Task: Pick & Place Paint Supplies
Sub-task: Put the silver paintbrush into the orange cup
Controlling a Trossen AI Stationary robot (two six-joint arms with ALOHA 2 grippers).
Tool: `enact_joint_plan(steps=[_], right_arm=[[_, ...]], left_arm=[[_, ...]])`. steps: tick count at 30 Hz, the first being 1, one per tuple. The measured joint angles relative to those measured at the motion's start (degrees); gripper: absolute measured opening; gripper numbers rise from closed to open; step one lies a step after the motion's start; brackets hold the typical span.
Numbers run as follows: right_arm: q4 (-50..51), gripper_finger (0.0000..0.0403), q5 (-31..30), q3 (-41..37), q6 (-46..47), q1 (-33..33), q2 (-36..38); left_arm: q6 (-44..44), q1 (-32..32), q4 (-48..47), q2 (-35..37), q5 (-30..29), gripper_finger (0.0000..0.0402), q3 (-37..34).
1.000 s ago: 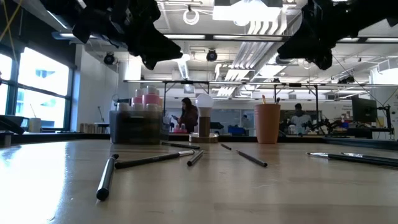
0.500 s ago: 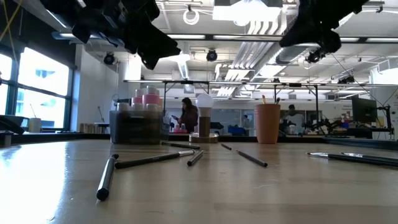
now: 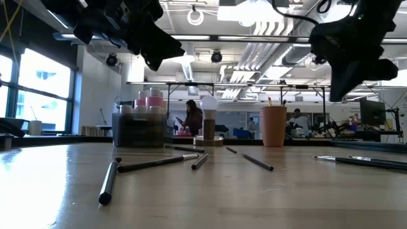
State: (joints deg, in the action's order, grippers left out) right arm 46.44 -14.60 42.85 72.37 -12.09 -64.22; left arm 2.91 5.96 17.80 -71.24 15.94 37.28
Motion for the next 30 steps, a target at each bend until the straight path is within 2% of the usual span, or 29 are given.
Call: enact_joint_plan(steps=[3, 10, 17, 24, 30], right_arm=[[-0.3, 0.0003, 4.5, 0.0, 0.1, -1.1, -2.9], [-0.3, 0.0003, 9.9, 0.0, 0.8, -1.8, -8.0], [-0.9, 0.0003, 15.1, 0.0, -2.9, -1.8, -11.5], [-2.0, 0.0008, 15.0, 0.0, -5.0, -1.8, -14.1], [-2.4, 0.0057, 15.0, 0.0, -4.5, -1.8, -15.3]], left_arm=[[-1.4, 0.0, 0.0, 0.0, 0.0, 0.0104, 0.0], [-1.7, 0.0, 0.0, 0.0, -0.1, 0.0104, 0.0], [-1.8, 0.0, 0.0, 0.0, -0.1, 0.0104, 0.0], [-1.8, 0.0, 0.0, 0.0, -0.2, 0.0104, 0.0], [-1.8, 0.0, 0.0, 0.0, -0.2, 0.0104, 0.0]])
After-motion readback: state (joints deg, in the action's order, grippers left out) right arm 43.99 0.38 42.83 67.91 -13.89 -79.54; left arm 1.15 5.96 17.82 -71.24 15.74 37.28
